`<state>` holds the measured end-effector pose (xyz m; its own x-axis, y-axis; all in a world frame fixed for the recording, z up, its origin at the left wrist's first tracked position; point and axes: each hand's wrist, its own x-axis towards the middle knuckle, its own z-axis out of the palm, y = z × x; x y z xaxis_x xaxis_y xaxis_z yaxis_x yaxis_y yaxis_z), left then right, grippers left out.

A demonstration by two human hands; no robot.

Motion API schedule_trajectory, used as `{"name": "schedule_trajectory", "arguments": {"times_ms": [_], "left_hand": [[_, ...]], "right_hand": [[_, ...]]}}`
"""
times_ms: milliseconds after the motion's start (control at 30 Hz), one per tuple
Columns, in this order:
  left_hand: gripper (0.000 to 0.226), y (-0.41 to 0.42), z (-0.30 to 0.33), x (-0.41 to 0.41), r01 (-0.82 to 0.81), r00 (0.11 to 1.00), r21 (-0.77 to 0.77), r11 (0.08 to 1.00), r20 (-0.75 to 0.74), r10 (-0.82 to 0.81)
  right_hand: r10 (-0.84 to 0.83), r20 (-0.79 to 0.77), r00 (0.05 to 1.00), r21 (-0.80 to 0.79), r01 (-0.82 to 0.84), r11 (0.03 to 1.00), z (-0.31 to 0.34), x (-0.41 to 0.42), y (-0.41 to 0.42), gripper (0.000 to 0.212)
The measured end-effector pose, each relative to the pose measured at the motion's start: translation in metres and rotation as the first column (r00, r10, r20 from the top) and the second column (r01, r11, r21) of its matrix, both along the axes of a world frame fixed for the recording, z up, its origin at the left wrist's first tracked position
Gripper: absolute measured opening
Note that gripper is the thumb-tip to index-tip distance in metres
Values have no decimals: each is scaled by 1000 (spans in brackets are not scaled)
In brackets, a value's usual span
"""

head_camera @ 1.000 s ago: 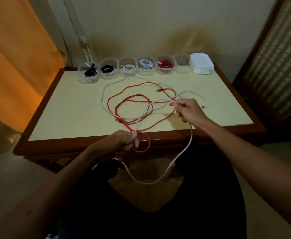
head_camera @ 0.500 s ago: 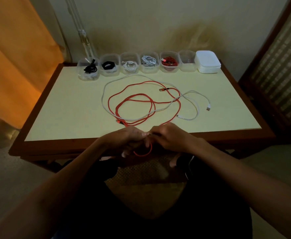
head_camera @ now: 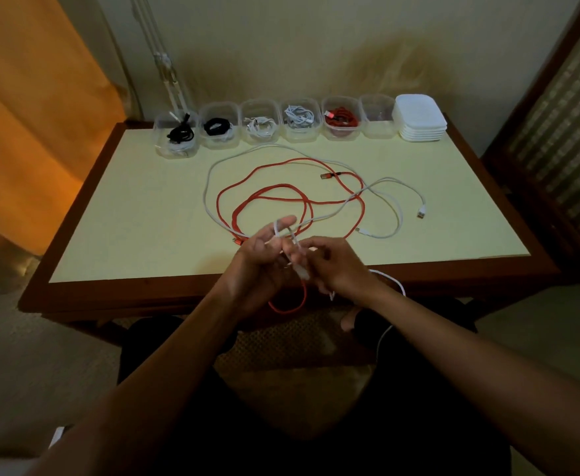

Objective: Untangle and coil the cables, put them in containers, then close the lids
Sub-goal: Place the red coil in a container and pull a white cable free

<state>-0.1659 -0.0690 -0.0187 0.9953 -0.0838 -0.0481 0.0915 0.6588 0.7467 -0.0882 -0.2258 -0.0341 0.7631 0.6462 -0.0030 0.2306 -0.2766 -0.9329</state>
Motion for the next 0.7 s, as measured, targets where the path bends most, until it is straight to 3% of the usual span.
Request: {"name": "schedule_trajectory", "arguments": {"times_ms": [100, 167, 267, 333, 400, 433, 533, 567, 600, 700], "left_hand": [[33, -1, -1, 12, -303, 946, -158, 940, -170, 277], [30, 3, -4, 18, -518, 830, -150, 842, -328, 452], [28, 12, -10, 17, -656, 634, 175, 734, -402, 661], [28, 16, -12, 11, -582, 669, 325, 745, -329, 666], [26, 16, -13, 2, -438, 773, 468, 767, -239, 588], [23, 14, -13, -1, -358, 825, 576, 735, -173, 537], [15, 7, -18, -3, -208, 945, 869, 449, 60, 322], [16, 5, -20, -2, -183, 966, 890, 418, 85, 244], [17, 3, -20, -1, -149, 980, 879, 453, 69, 188], [23, -1, -16, -2, -32, 992, 742, 670, -60, 113]], "right_hand": [[178, -287, 941, -3, -187, 982, -4, -25, 0, 23], [282, -373, 884, -67, -328, 942, -5, -35, -2, 32], [390, -314, 865, -251, -472, 845, 5, -33, -11, 34], [366, -307, 879, -286, -452, 845, 15, -26, -17, 29], [255, -243, 936, -298, -323, 898, 23, -18, -20, 20], [193, -162, 968, -305, -235, 923, 26, -14, -20, 18], [118, 95, 988, -263, -89, 961, 30, -9, -10, 17], [100, 176, 979, -238, -56, 970, 31, -10, -6, 17], [68, 256, 964, -207, -14, 978, 32, -10, -2, 17], [-54, 386, 921, -78, 91, 993, 32, -8, 3, 13]]}}
